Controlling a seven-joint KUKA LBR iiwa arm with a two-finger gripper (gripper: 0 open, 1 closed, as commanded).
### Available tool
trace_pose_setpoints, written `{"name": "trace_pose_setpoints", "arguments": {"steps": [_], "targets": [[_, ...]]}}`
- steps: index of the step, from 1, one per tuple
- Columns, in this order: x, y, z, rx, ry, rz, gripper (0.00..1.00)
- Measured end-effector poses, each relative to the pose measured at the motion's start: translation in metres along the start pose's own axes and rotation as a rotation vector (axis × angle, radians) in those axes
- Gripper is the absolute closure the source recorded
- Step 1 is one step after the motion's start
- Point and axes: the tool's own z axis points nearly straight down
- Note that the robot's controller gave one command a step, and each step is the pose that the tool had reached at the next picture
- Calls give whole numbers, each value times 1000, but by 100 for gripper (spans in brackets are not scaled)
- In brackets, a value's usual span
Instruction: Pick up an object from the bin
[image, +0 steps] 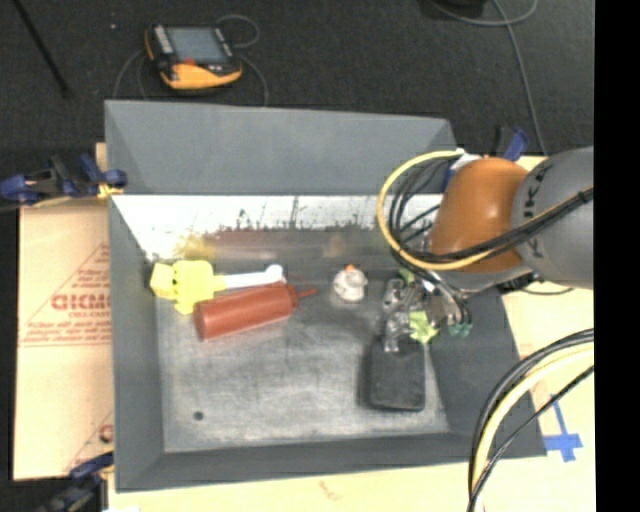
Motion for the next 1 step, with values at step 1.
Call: {"name": "trace_pose_setpoints", "arguments": {"steps": [1], "targets": [[48,-19,-28,-3,21,14,100]]}}
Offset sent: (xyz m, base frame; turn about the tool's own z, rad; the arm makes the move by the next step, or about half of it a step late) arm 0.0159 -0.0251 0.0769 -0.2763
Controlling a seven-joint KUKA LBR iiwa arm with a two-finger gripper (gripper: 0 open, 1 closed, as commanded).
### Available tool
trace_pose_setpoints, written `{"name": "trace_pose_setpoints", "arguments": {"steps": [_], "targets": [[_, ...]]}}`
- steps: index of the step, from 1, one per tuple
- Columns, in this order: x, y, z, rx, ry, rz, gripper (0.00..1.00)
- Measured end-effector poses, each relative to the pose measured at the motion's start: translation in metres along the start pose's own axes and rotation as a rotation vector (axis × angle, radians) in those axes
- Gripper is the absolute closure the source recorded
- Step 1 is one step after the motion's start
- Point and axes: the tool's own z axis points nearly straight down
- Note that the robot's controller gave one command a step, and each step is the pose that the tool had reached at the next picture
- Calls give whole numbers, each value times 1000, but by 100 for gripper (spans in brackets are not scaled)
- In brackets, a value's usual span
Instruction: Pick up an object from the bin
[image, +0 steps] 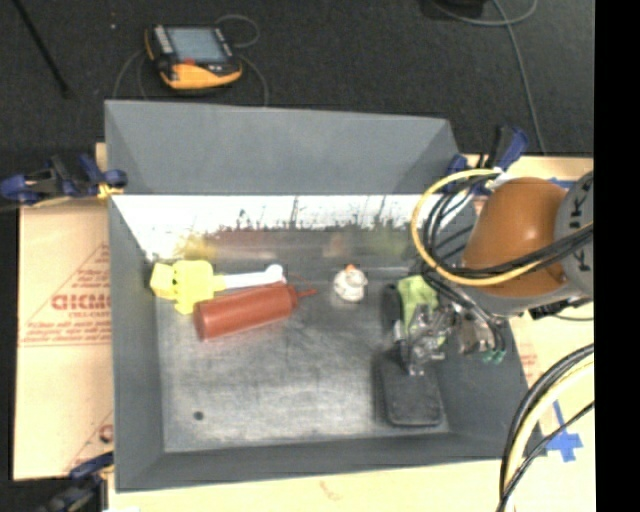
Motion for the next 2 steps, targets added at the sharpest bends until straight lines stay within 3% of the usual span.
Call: {"name": "trace_pose_setpoints", "arguments": {"steps": [1,2], "targets": [[-26,-6,-30,2,1,-160,100],[-1,-52,58,2,-6,-6,0]]}}
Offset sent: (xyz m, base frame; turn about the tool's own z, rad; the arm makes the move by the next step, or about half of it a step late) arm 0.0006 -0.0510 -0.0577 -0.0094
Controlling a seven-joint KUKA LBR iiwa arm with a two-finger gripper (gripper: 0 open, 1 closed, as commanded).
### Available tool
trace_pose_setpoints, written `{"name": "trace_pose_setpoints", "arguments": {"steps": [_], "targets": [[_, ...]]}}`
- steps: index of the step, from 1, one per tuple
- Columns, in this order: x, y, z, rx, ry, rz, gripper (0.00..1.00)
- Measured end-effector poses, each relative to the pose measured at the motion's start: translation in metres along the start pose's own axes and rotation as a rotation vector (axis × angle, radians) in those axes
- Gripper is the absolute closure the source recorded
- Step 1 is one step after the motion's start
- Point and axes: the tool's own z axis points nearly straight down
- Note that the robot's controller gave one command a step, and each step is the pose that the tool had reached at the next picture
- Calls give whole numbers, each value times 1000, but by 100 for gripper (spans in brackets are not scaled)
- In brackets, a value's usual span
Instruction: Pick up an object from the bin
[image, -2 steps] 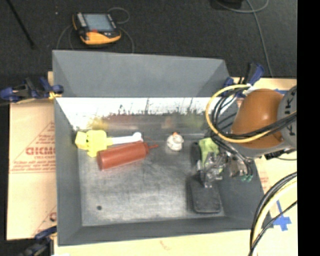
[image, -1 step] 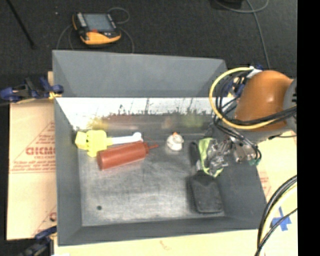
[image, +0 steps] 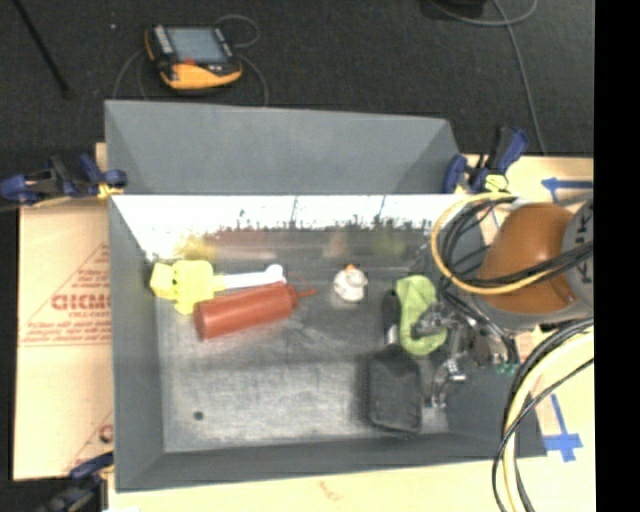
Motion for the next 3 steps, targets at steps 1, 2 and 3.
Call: {"name": "trace_pose_setpoints", "arguments": {"steps": [1,2,3], "targets": [[-2,0,-4,3,-5,-5,100],[-2,0,-4,3,-5,-6,100],[-27,16,-5,5,7,-101,100]]}}
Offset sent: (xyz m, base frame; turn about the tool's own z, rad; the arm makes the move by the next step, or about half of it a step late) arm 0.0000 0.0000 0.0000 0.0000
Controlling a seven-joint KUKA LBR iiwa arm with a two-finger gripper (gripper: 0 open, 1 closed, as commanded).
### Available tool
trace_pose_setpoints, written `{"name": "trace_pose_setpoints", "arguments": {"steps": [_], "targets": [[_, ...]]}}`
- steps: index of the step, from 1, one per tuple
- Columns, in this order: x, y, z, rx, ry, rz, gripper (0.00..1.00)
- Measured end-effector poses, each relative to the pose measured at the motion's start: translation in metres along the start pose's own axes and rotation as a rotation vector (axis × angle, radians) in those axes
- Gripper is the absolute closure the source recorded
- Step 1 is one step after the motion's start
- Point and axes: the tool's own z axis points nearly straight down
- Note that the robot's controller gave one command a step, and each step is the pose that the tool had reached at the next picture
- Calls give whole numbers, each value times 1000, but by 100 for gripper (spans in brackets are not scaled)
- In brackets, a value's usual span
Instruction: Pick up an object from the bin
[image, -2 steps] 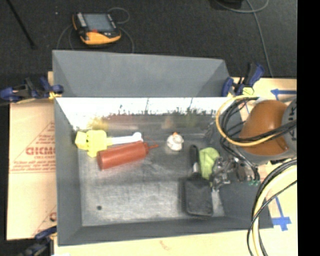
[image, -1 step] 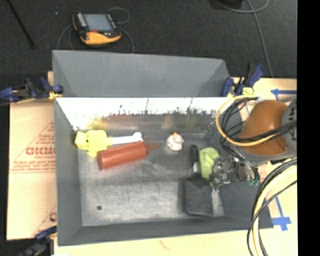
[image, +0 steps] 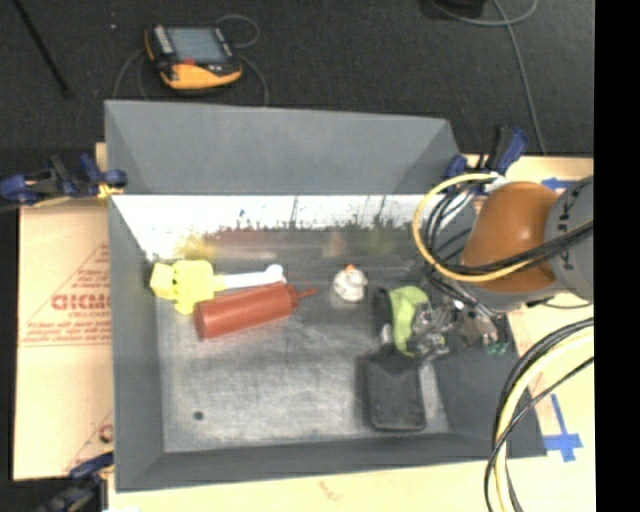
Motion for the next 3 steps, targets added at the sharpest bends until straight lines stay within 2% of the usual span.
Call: {"name": "trace_pose_setpoints", "arguments": {"steps": [1,2,3], "targets": [[-39,2,-16,-4,-6,-347,100],[-67,-12,-7,-5,-6,-172,0],[-71,-13,-7,-5,-8,-165,100]]}}
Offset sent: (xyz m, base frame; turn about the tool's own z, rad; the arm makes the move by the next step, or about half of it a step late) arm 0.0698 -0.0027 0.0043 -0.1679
